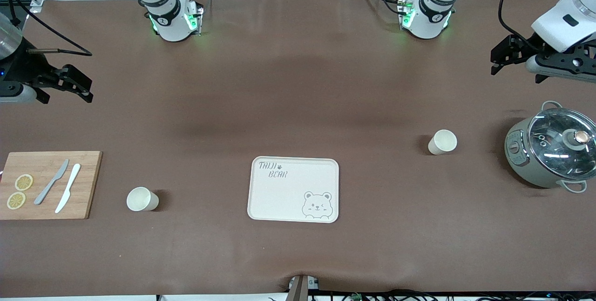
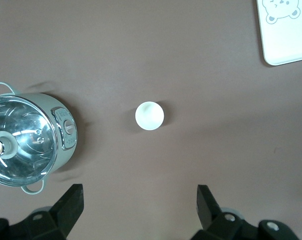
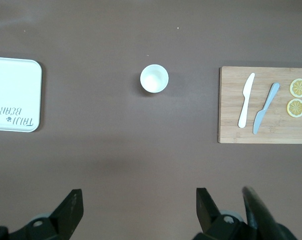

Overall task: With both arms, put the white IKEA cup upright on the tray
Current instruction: 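Move the left gripper toward the white cup beside the steel pot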

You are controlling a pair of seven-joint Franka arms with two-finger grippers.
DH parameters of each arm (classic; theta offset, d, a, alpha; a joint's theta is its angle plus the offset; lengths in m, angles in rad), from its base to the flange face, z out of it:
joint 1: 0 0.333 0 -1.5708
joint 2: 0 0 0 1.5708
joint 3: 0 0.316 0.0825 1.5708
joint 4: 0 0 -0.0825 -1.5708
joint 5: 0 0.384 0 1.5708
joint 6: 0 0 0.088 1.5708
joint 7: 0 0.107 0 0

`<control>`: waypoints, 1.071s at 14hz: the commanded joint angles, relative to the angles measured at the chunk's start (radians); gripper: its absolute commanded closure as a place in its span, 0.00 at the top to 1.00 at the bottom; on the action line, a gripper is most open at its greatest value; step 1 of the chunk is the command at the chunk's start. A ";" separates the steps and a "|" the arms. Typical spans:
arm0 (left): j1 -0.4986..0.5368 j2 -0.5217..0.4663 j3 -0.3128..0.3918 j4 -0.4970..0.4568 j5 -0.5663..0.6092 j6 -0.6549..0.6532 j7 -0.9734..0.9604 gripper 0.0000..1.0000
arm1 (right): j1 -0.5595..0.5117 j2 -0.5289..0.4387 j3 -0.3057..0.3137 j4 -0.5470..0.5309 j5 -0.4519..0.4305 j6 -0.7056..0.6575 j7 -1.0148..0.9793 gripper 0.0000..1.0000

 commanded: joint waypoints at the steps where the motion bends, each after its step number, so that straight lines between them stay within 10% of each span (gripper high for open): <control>1: 0.004 -0.004 -0.002 0.003 -0.016 -0.011 -0.015 1.00 | -0.001 -0.001 -0.002 0.011 -0.014 -0.007 -0.008 1.00; 15: -0.004 0.015 -0.008 0.003 -0.093 0.009 -0.046 1.00 | 0.002 0.002 -0.002 0.011 -0.026 -0.012 -0.011 1.00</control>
